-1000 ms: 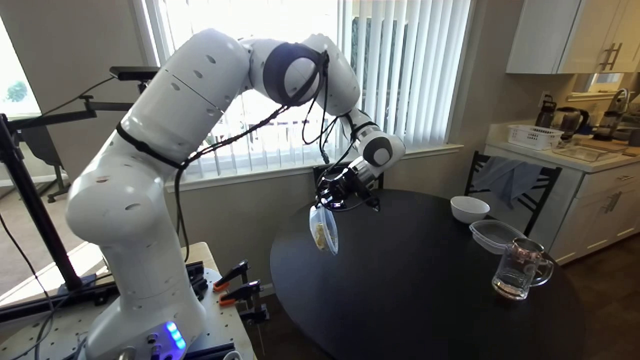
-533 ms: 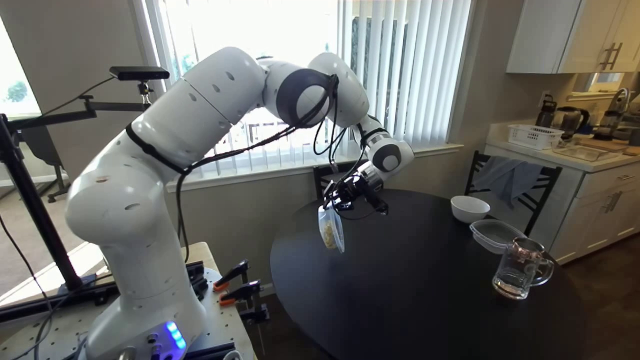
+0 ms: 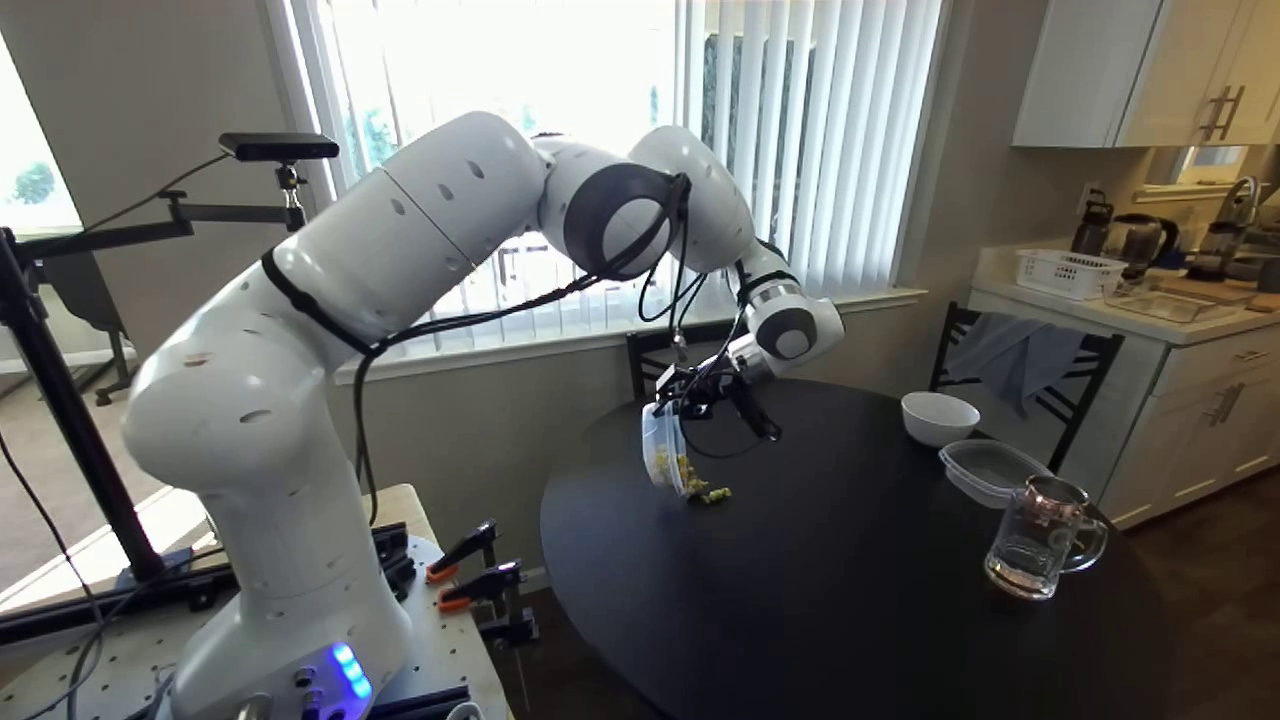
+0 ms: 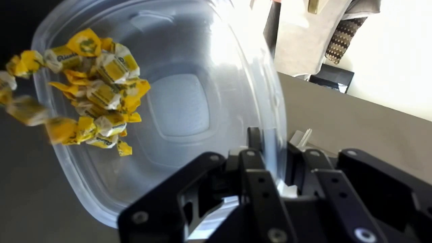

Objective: Pour out the contents from the bowl

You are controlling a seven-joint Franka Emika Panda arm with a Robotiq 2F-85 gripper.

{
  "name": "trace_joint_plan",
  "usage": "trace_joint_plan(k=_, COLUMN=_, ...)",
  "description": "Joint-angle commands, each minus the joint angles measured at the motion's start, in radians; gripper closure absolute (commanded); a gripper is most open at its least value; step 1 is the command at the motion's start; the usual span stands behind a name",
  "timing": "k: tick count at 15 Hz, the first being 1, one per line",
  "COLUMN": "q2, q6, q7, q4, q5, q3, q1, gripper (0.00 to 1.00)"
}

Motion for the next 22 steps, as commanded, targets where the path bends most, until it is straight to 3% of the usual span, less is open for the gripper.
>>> trace_joint_plan(k=1, q2=0.034, q6=-0.087, q7=-0.007, q4=0.052, q5=0.085, q3=0.006, q1=-0.056, gripper=0.98)
trace_joint_plan(k=5, q2=0.07, q6=-0.185, q7=0.011, q4=0.116, q5=0.141, q3=-0.004, q1=-0.094, gripper=0.98)
trace_joint_plan(k=9, q2=0.118, q6=-0.285, q7=0.042, q4=0.199, q5=0.146, q3=-0.02, q1=-0.085, gripper=0.98)
trace_joint_plan(k=22, q2=0.207, q6=-0.284, q7=0.092, q4=0.321, q5=0.157, q3=-0.022, q1=-0.074, gripper=0.98)
